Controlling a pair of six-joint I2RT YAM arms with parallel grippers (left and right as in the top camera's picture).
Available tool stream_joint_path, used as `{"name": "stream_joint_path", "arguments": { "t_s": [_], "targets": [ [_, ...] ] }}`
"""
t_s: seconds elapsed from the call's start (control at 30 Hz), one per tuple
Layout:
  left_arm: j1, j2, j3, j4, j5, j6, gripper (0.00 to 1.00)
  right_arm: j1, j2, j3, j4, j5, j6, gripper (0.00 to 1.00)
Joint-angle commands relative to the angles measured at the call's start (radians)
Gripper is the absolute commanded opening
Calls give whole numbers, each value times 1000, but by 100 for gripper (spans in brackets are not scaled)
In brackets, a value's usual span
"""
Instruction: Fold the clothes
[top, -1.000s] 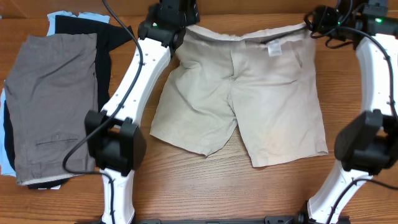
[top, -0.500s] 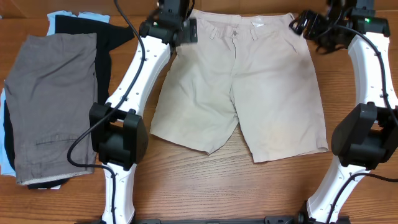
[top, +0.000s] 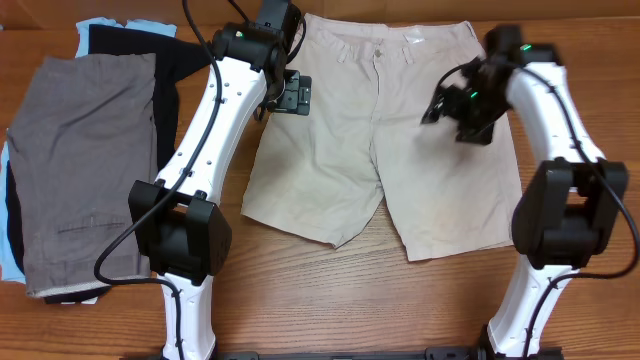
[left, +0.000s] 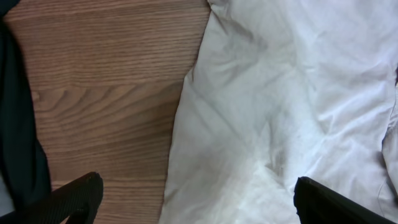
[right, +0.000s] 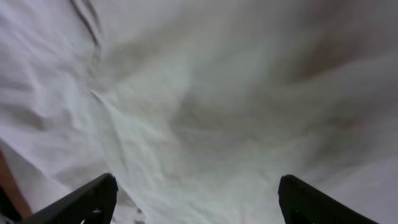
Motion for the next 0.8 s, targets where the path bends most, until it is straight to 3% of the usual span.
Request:
{"name": "stream_joint_path", "arguments": {
  "t_s": [0.0,0.23,0.47,0.77],
  "targets": [
    [-3,-28,19,-4,16,18,100,5,-31,-111,48,33,47,87],
    [-5,-27,19,21,16,20,100,-6,-31,-263,167,37,106,88],
    [-7,-27,19,27,19,20,100,-63,-30,-372,235,128,186,99],
    [-9,-27,19,49,19,24,100,-278,-30,-394,293,145,212,99]
  ]
}}
